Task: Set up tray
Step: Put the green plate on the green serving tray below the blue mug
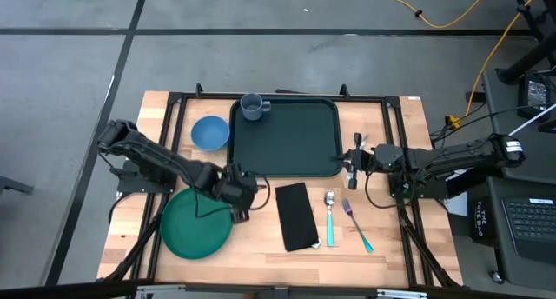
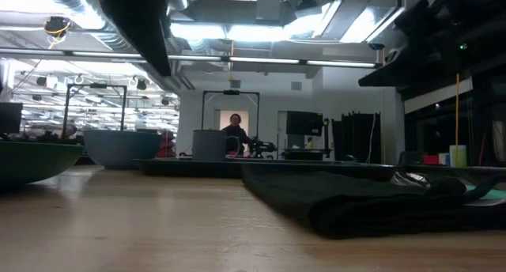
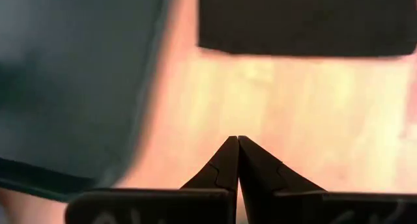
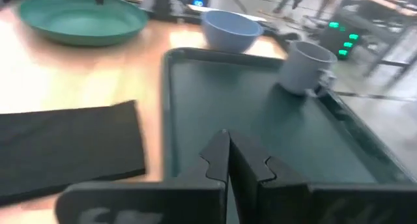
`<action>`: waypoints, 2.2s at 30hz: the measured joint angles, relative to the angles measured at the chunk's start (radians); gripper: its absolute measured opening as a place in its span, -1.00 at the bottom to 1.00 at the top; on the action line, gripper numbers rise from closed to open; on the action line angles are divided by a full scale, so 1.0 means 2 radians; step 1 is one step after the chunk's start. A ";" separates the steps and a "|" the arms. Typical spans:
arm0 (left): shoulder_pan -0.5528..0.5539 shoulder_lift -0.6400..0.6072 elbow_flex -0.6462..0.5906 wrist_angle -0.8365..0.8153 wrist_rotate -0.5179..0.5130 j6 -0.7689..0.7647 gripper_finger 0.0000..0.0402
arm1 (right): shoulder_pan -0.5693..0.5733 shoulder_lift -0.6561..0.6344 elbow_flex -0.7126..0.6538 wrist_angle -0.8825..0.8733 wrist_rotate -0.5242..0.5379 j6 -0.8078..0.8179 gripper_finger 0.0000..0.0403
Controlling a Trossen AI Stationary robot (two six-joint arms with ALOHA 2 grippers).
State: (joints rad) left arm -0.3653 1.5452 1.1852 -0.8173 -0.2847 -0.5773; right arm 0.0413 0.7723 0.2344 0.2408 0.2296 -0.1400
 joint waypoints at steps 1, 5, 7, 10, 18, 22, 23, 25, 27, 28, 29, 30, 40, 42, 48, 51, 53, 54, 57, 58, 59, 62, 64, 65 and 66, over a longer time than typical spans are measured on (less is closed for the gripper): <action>-0.008 0.008 0.012 -0.012 0.000 -0.017 -0.99 | 0.003 0.000 0.000 0.000 -0.006 0.000 -0.95; -0.037 0.035 0.052 -0.037 -0.004 -0.085 -1.00 | 0.012 0.000 0.000 0.000 -0.007 -0.003 -0.95; -0.052 0.050 0.069 -0.050 -0.004 -0.118 -0.99 | 0.016 0.000 0.000 0.000 -0.007 -0.010 -0.95; -0.073 0.072 0.095 -0.082 0.005 -0.170 -0.99 | 0.018 0.000 0.000 0.000 -0.007 -0.011 -0.95; -0.107 0.106 0.133 -0.142 0.040 -0.324 -0.99 | 0.018 0.000 0.000 0.000 -0.007 -0.010 -0.95; -0.113 0.114 0.133 -0.141 0.080 -0.393 -0.99 | 0.018 0.000 0.000 0.000 -0.007 -0.011 -0.95; -0.115 0.116 0.133 -0.141 0.093 -0.411 -1.00 | 0.018 0.000 0.000 0.000 -0.007 -0.012 -0.95; -0.118 0.120 0.133 -0.142 0.108 -0.435 -1.00 | 0.018 0.000 0.000 0.001 -0.007 -0.012 -0.95; -0.123 0.123 0.132 -0.142 0.112 -0.451 -0.99 | 0.017 0.000 0.000 0.001 -0.007 -0.017 -0.95; -0.125 0.125 0.131 -0.143 0.112 -0.459 -0.99 | 0.017 0.000 0.000 0.001 -0.007 -0.023 -0.95; -0.126 0.127 0.131 -0.144 0.111 -0.467 -0.99 | 0.017 0.000 0.000 0.001 -0.007 -0.025 -0.95; -0.128 0.130 0.131 -0.144 0.111 -0.474 -0.99 | 0.017 0.000 0.000 0.001 -0.007 -0.025 -0.95; -0.130 0.151 0.131 -0.141 0.118 -0.482 -0.91 | 0.017 0.000 0.000 0.007 -0.006 -0.025 -0.95; -0.130 0.154 0.131 -0.141 0.112 -0.482 -0.86 | 0.017 0.000 0.000 0.010 -0.006 -0.026 -0.95; -0.130 0.155 0.131 -0.141 0.091 -0.495 -0.67 | 0.017 0.000 0.000 0.014 -0.006 -0.026 -0.95; -0.130 0.155 0.131 -0.141 0.088 -0.502 -0.57 | 0.017 0.000 0.000 0.013 -0.006 -0.026 -0.95; -0.130 0.155 0.131 -0.141 0.081 -0.504 -0.52 | 0.017 0.000 0.000 0.012 -0.006 -0.026 -0.95; -0.131 0.155 0.131 -0.141 0.074 -0.504 -0.50 | 0.017 0.000 0.000 0.012 -0.006 -0.026 -0.95; -0.131 0.155 0.131 -0.141 0.059 -0.505 -0.44 | 0.017 0.000 0.000 0.012 -0.006 -0.025 -0.95; -0.131 0.155 0.131 -0.141 0.057 -0.505 -0.43 | 0.017 0.000 0.000 0.012 -0.006 -0.024 -0.95; -0.131 0.155 0.131 -0.141 0.054 -0.505 -0.41 | 0.017 0.000 0.000 0.012 -0.006 -0.024 -0.95; -0.131 0.160 0.131 -0.141 0.046 -0.505 -0.39 | 0.017 0.000 0.000 0.012 -0.006 -0.024 -0.95; -0.131 0.168 0.131 -0.141 0.049 -0.505 -0.39 | 0.017 0.000 0.000 0.012 -0.006 -0.023 -0.95; -0.131 0.173 0.130 -0.142 0.052 -0.505 -0.39 | 0.017 0.000 0.000 0.012 -0.006 -0.023 -0.95; -0.131 0.178 0.130 -0.143 0.055 -0.505 -0.39 | 0.017 0.000 0.000 0.012 -0.006 -0.023 -0.95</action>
State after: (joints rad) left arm -0.6270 1.9011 1.4460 -1.1027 -0.1753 -1.5877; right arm 0.0752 0.7719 0.2340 0.2642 0.2169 -0.1864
